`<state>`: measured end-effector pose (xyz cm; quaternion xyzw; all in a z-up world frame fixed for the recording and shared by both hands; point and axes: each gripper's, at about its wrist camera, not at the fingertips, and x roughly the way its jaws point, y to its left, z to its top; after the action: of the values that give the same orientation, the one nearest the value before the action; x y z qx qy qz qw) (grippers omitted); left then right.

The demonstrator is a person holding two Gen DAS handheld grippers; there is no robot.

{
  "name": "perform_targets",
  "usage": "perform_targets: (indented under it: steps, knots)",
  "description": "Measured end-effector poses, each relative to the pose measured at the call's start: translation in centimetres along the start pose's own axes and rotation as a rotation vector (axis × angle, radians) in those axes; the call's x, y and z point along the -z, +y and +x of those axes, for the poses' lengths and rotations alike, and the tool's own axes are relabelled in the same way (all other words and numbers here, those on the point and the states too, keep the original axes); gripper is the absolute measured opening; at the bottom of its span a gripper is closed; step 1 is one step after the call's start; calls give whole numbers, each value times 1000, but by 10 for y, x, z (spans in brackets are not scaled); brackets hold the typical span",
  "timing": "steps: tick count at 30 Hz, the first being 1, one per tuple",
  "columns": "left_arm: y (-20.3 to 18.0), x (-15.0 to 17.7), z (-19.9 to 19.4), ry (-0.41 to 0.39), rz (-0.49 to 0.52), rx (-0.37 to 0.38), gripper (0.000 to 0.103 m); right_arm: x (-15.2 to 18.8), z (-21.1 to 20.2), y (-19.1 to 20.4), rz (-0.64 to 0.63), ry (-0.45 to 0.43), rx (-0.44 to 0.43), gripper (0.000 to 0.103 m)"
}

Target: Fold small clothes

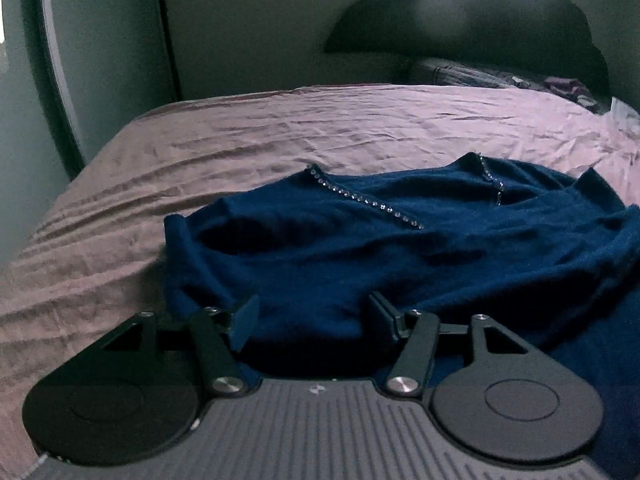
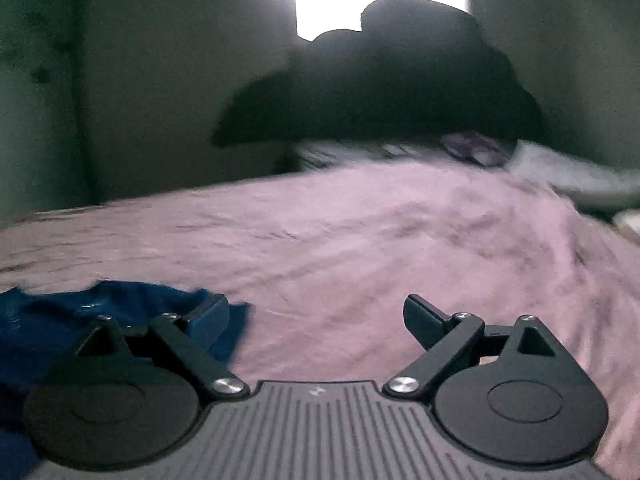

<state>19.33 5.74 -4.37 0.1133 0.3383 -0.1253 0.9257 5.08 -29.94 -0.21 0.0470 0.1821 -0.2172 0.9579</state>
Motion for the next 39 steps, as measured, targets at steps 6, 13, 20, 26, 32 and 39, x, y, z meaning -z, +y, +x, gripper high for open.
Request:
perform_targets:
  steps: [6, 13, 20, 26, 32, 39]
  knots:
    - [-3, 3, -5, -29, 23, -48, 73, 4, 35, 40, -57, 194, -414, 95]
    - [4, 7, -15, -42, -16, -51, 73, 2, 43, 19, 97, 190, -274, 95]
    - [12, 10, -28, -35, -78, -45, 76, 19, 44, 60, -156, 269, -277, 95]
    - [13, 23, -29, -8, 44, -142, 82, -9, 51, 7, 55, 149, -136, 95]
    - [25, 29, -19, 18, -37, -129, 83, -15, 118, 7, -77, 307, -44, 95]
    - [27, 38, -27, 21, -28, -136, 84, -5, 61, 20, -70, 210, -145, 98]
